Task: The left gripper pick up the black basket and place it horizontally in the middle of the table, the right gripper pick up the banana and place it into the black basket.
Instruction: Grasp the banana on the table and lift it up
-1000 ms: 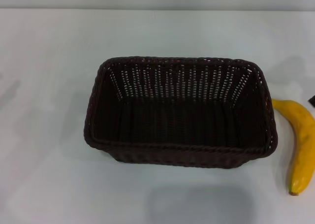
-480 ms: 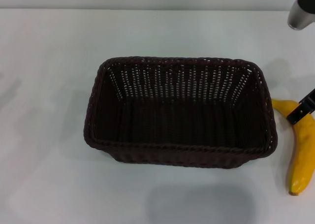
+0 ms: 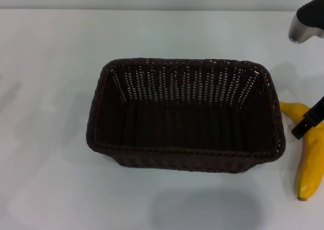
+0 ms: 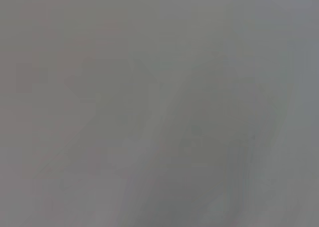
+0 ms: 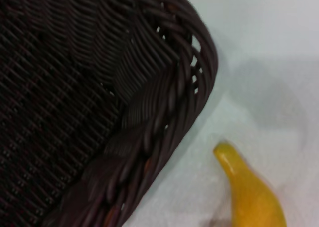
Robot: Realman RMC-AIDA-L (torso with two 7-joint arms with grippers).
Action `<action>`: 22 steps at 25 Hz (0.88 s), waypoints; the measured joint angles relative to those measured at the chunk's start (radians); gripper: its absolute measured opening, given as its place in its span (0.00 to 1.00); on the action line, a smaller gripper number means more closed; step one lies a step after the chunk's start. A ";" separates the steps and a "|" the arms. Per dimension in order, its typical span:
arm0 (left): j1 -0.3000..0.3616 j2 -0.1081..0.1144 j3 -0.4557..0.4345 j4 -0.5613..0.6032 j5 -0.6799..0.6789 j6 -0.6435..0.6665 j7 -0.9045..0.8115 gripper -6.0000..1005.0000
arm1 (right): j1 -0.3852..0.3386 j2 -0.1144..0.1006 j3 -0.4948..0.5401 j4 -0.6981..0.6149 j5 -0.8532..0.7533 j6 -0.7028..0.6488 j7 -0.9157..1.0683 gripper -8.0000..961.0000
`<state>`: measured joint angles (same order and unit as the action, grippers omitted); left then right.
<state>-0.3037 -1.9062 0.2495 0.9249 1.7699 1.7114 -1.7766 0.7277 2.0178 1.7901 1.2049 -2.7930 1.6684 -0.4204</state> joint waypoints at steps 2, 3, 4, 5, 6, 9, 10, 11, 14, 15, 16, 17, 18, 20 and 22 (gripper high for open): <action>0.000 -0.001 0.001 0.000 0.000 -0.004 0.000 0.67 | 0.001 0.000 -0.004 -0.008 0.000 -0.006 0.004 0.91; 0.000 -0.002 0.001 0.000 0.000 -0.004 0.000 0.67 | 0.001 0.000 -0.005 -0.011 -0.002 -0.010 0.007 0.91; 0.000 -0.002 0.001 0.000 0.000 -0.005 0.000 0.67 | 0.001 0.000 -0.010 -0.014 -0.004 -0.015 0.012 0.91; 0.000 -0.003 0.001 0.000 0.000 -0.005 0.000 0.67 | 0.001 -0.001 -0.019 -0.018 -0.006 -0.021 0.019 0.91; 0.001 -0.004 0.000 0.000 0.000 -0.005 0.000 0.67 | 0.001 -0.003 -0.029 -0.023 -0.010 -0.027 0.028 0.91; 0.003 -0.005 -0.001 0.000 0.000 -0.005 0.000 0.67 | 0.001 -0.005 -0.064 -0.034 -0.019 -0.042 0.043 0.90; 0.003 -0.004 -0.001 0.000 0.000 -0.005 0.000 0.67 | 0.001 -0.004 -0.075 -0.034 -0.025 -0.045 0.047 0.90; 0.004 -0.004 -0.001 0.000 0.000 -0.005 0.000 0.67 | 0.001 -0.003 -0.085 -0.031 -0.034 -0.049 0.052 0.90; 0.005 -0.003 -0.001 0.000 -0.001 -0.004 0.000 0.67 | 0.002 -0.001 -0.115 -0.021 -0.049 -0.052 0.064 0.88; 0.005 -0.003 -0.001 0.000 -0.001 -0.004 0.000 0.67 | 0.003 -0.001 -0.118 -0.021 -0.050 -0.052 0.064 0.87; 0.005 -0.003 -0.001 0.000 -0.002 -0.004 0.000 0.67 | 0.003 -0.001 -0.120 -0.022 -0.050 -0.052 0.064 0.86; 0.005 -0.003 -0.001 0.000 -0.002 -0.004 0.000 0.67 | 0.004 -0.001 -0.120 -0.023 -0.051 -0.051 0.063 0.82; 0.005 -0.002 -0.001 0.000 -0.003 -0.004 0.000 0.67 | 0.004 -0.002 -0.120 -0.024 -0.051 -0.049 0.062 0.78; 0.005 -0.001 -0.001 0.000 -0.005 -0.004 0.000 0.67 | 0.004 -0.002 -0.120 -0.025 -0.049 -0.048 0.062 0.71; 0.006 -0.001 -0.001 0.000 -0.006 -0.004 0.000 0.67 | 0.004 -0.004 -0.119 -0.019 -0.043 -0.046 0.061 0.63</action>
<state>-0.2982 -1.9068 0.2486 0.9249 1.7641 1.7073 -1.7762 0.7321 2.0139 1.6715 1.1862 -2.8358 1.6223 -0.3593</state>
